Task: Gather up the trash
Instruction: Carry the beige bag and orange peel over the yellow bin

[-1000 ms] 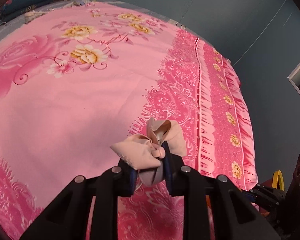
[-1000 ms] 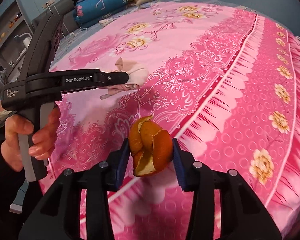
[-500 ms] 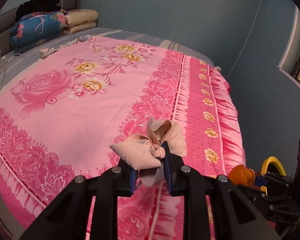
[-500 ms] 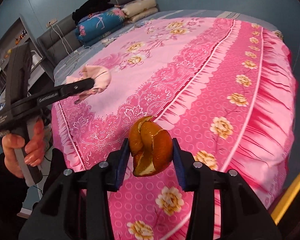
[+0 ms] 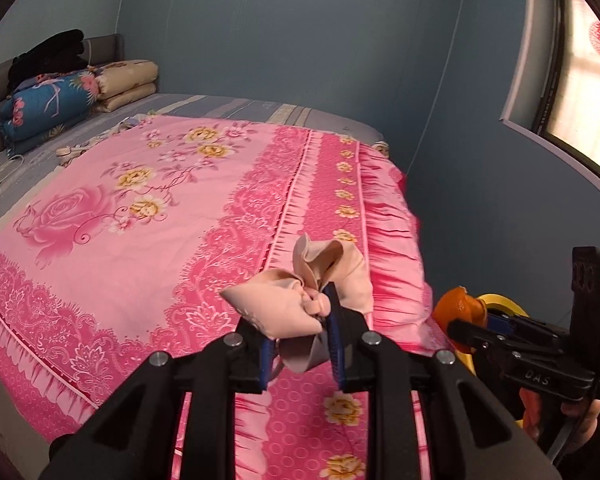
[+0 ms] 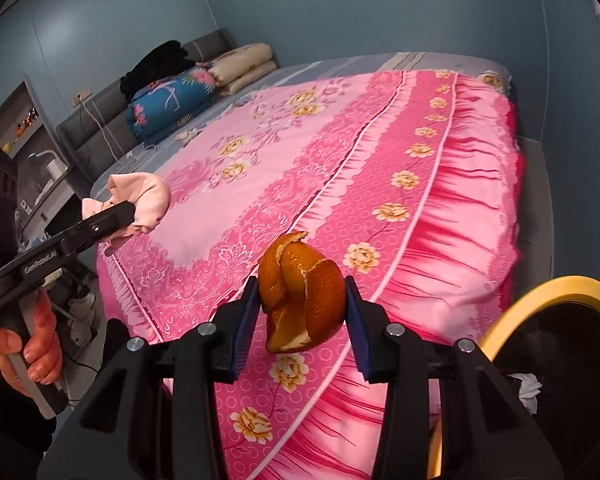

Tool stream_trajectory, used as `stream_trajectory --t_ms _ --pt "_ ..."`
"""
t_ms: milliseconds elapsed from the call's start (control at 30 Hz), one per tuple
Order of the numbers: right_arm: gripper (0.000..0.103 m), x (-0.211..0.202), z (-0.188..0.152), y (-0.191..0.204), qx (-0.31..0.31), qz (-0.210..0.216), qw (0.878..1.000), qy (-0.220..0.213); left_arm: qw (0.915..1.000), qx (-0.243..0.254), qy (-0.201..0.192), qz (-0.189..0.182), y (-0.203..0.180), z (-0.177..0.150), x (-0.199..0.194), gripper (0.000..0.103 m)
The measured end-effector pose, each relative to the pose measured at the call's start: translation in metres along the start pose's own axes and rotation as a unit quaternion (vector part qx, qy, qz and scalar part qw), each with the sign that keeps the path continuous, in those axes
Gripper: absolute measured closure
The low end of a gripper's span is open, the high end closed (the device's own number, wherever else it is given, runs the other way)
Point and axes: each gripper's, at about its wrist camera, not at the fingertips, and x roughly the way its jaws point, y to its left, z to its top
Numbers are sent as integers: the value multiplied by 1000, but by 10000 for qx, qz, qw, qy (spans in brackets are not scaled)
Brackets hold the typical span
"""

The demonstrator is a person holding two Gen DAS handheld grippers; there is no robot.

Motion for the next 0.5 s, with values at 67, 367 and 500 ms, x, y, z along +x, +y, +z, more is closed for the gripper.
stream_trajectory --t_ms 67,367,500 --pt "63 -11 -2 -8 53 -69 9999 -93 9999 67 -18 -109 -12 0 -4 82" --pt "63 -52 -10 -43 358 -432 9968 -570 9978 484 -85 -450 -68 -1 -10 82" --pt "63 -70 -13 -62 561 -650 9934 -766 9964 598 -79 -599 -89 0 -7 82"
